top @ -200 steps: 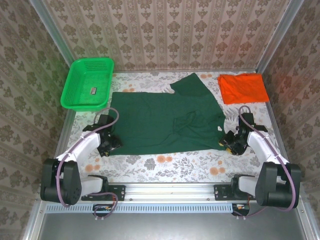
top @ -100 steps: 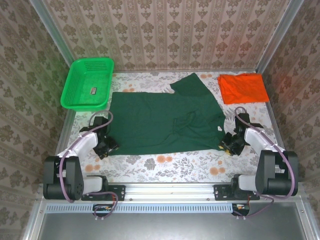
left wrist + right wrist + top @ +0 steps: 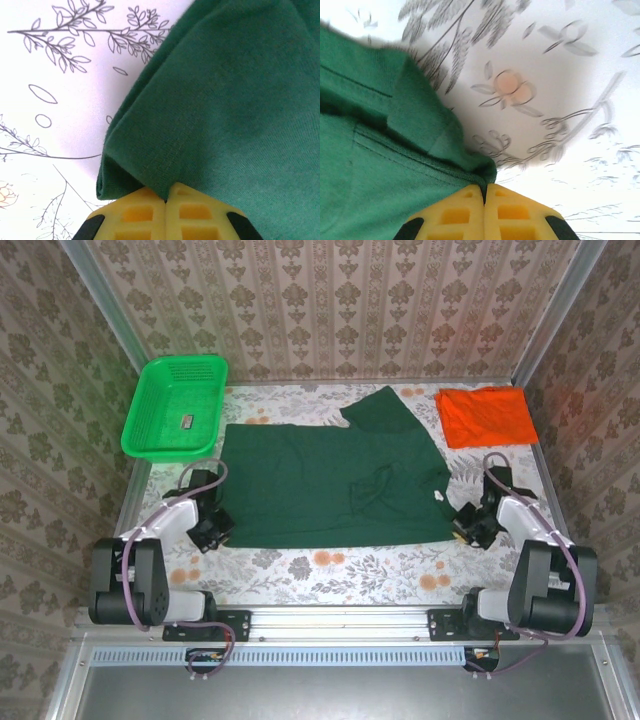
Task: Fold and stack the t-shirts
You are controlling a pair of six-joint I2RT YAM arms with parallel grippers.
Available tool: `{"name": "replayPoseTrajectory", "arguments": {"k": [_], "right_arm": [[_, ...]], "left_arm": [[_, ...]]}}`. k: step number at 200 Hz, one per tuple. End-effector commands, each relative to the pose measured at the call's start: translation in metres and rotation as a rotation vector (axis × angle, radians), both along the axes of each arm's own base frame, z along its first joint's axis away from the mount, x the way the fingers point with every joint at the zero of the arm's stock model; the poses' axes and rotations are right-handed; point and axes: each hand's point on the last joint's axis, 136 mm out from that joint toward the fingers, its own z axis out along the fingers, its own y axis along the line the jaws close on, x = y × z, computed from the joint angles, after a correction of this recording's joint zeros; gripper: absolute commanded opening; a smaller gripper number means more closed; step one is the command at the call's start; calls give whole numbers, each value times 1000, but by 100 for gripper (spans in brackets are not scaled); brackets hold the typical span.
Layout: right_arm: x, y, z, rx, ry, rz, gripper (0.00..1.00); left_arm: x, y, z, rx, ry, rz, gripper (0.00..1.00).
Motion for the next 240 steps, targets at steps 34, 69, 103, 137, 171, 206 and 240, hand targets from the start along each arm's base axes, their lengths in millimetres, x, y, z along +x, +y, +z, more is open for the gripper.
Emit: {"name": "replayPoseTrajectory", "arguments": {"k": [34, 69, 103, 137, 171, 206, 240], "right_arm": [[-22, -26, -8, -30, 66, -132, 0], [-30, -22, -17, 16, 76, -178, 4], [-38, -18, -21, 44, 92, -219, 9], [-44, -21, -17, 43, 91, -270, 10], [-58, -27, -12, 24, 81, -352, 0], [-69, -41, -5, 4, 84, -440, 0], [-73, -46, 0, -2, 99, -476, 0]], "left_arm": [[-10, 20, -14, 108, 55, -9, 2], [-17, 22, -8, 109, 52, 19, 9], [-32, 25, 4, 115, 15, 72, 8], [-49, 26, 13, 99, -6, 126, 6], [-68, 23, 20, 69, -36, 182, 6], [-82, 14, 12, 18, -18, 218, 10], [-89, 6, 7, 6, 30, 196, 24]]}}
